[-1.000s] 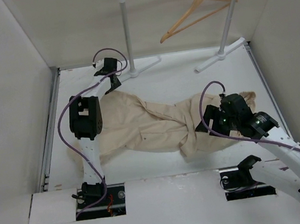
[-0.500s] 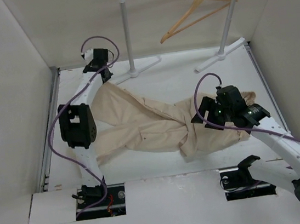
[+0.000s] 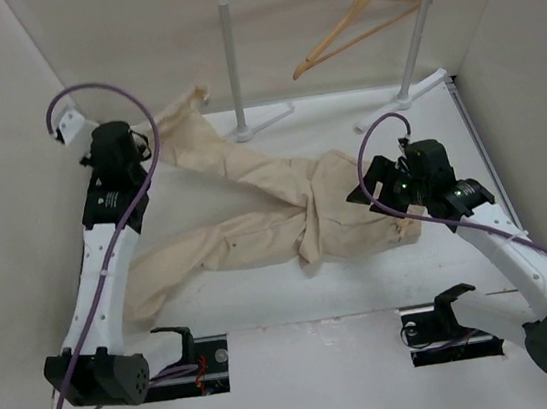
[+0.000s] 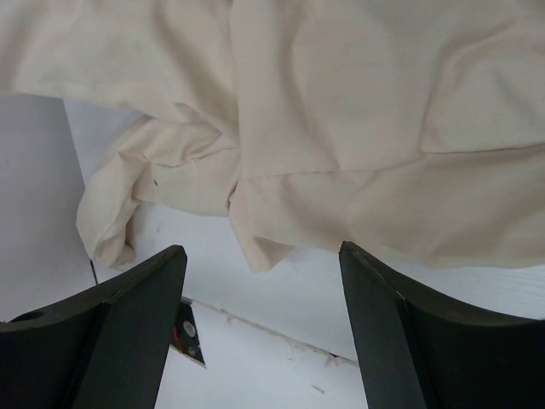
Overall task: Place the trousers on the hanger
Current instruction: Flatten out the trousers at the center of the board.
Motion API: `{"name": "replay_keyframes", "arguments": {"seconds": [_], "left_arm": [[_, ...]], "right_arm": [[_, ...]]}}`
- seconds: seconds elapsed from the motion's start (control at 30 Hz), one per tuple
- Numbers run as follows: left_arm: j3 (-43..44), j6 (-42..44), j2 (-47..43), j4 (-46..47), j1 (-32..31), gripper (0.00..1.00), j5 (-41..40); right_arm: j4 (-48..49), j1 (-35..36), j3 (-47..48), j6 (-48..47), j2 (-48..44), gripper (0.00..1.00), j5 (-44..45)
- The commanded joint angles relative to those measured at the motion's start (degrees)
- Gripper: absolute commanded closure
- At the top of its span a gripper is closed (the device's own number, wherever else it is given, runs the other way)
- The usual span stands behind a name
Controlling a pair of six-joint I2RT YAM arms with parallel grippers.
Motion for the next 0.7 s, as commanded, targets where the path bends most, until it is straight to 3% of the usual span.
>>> {"name": "replay_keyframes", "arguments": {"seconds": [0.0,0.23,0.3,0.37,0.43,0.5,0.57,0.67], "left_arm": [[-15.4,-7.3,0.5,-0.6,5.7,0.97,-3.2],[-33.7,-25.1,6.2,4.6,22.6,0.95,12.4],[-34.2,-25.8,8.1,6.4,25.2,0.86,16.5],[-33.4,-24.8,7.9,7.6,25.5,0.71,18.6],[-31.4,-23.2,5.9,7.4,24.4,0.58,18.6],[-29.3,-21.0,3.4,6.1,23.4,0.52,17.6],[-26.7,-17.8,1.0,3.3,21.4,0.52,15.3],[-24.3,-11.3,1.4,1.0,13.1,0.58,13.0]], "right_arm": [[3.0,-0.3,0.4,-1.6,0.0,0.22,-2.2],[1.7,-0.9,-1.2,-1.6,-1.7,0.20,-0.8],[1.4,-2.1,-1.3,-1.4,-2.5,0.20,0.4],[1.6,-4.1,-1.3,-1.2,-3.1,0.24,3.2],[1.6,-6.3,-0.8,-0.7,-2.3,0.41,6.3],[1.9,-8.6,0.4,-0.7,-0.2,0.79,8.6],[1.9,-10.2,1.3,-0.7,1.9,0.88,10.5],[2.8,-10.8,1.9,-0.7,4.2,0.84,12.1]]}}
